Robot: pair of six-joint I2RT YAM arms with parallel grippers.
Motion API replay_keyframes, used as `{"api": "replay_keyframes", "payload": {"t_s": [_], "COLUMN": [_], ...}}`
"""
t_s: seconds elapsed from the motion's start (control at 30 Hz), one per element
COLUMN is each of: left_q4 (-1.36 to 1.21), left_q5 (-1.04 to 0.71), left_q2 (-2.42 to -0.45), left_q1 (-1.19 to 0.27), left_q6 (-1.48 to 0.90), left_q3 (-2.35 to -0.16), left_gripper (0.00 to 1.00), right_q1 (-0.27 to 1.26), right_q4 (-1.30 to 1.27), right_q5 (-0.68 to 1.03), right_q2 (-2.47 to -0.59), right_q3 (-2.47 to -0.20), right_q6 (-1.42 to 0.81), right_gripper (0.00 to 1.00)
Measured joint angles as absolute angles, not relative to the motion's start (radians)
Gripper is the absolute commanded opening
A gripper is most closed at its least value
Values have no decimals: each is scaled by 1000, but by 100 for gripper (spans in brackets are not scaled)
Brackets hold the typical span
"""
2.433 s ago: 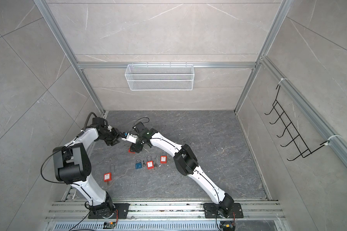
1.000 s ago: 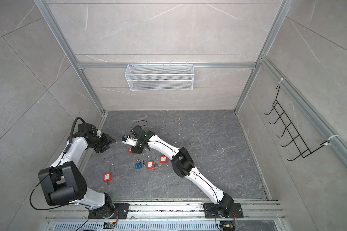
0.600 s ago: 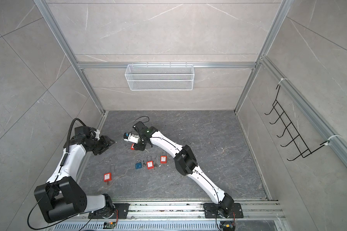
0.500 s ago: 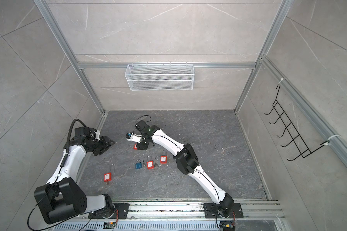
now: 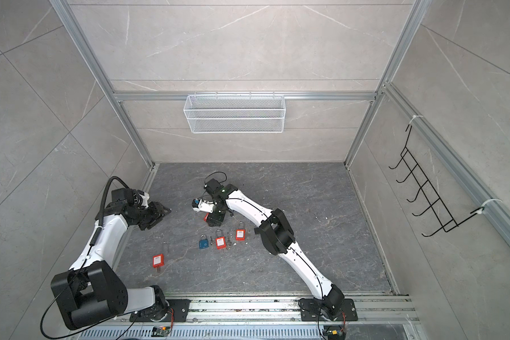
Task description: Lock with the key
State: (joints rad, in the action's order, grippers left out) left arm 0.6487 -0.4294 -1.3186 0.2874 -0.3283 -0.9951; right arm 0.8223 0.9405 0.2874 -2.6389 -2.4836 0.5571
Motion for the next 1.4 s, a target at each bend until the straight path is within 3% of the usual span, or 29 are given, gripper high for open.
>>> {"api": "replay_keyframes", "payload": {"t_s": [0.03, 0.17, 0.4, 0.6, 0.77, 0.83, 0.9, 1.2, 1.4], "left_q4": [648, 646, 645, 641, 641, 641, 641, 623, 573], "left_q5": [-429, -429, -429, -429, -429, -429, -429, -441, -449], "left_q2": [-1319, -1319, -1325, -1345, -1361, -1362, -1362, -1362, -1318], "left_q1": [287, 286, 280, 273, 265, 262, 259, 218, 126], "left_q6": [-328, -328, -328, -329, -329, -329, -329, -327, -274], "left_q3": [-994, -989, -987, -987, -987, -987, -987, -987, -984], "left_gripper": [54, 54, 53, 52, 51, 51, 51, 49, 49], "right_q1": [822, 822, 822, 822, 822, 822, 822, 823, 812], "right_q4": [942, 942, 930, 927, 927, 924, 923, 933, 931], "right_q5": [292, 300, 303, 303, 299, 297, 294, 288, 292], "right_q2": [-2643, -2656, -2713, -2739, -2753, -2757, -2758, -2734, -2538], "right_q3": [-2496, -2533, -2572, -2613, -2623, -2631, -2632, -2623, -2485], "right_q6": [554, 550, 515, 480, 456, 455, 467, 509, 587], "right_gripper": [100, 100, 92, 65, 53, 43, 27, 19, 20]}}
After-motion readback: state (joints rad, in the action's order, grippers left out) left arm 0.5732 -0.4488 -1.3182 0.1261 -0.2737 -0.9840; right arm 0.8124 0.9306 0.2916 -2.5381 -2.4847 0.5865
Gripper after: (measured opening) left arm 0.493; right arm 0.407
